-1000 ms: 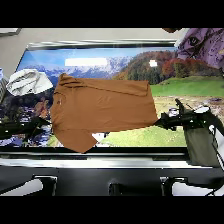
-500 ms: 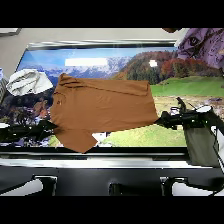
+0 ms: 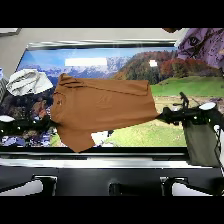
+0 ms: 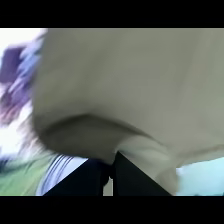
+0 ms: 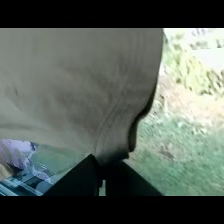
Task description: Fold the clothes and pants, and hang the long-sleeved shirts on hangers.
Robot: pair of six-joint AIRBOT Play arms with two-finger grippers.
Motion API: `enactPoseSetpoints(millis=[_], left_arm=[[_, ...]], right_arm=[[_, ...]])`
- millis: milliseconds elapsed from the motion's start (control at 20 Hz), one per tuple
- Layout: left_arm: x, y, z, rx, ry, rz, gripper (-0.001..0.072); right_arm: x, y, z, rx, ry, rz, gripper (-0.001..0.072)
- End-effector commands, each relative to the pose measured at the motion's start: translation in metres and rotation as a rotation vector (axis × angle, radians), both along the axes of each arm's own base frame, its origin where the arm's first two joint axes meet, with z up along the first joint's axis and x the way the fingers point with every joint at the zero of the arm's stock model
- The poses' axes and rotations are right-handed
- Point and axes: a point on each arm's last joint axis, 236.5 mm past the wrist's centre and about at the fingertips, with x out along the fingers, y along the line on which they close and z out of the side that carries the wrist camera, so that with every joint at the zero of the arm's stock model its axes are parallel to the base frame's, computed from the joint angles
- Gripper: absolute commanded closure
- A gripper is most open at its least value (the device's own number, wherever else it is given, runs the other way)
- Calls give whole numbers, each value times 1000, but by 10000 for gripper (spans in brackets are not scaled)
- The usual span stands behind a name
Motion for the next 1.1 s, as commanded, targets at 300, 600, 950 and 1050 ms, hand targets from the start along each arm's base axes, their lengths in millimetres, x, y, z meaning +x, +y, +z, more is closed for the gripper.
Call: enactPoseSetpoints(millis=[300,600,950,1050], left_arm=[[145,19,331,363,-739,-65,693],[36,26,547,673,-1161,100,693],[-99,30,593,774,-1277,338,693],[-99,30,593,767,-1278,344,694]], right_arm=[[122,30,288,-369,-729,68,688],[-1,34,517,-402,-1228,-63,688],[-131,19,553,-413,-1250,-187,688],[-126,17,548,-417,-1226,-187,688]])
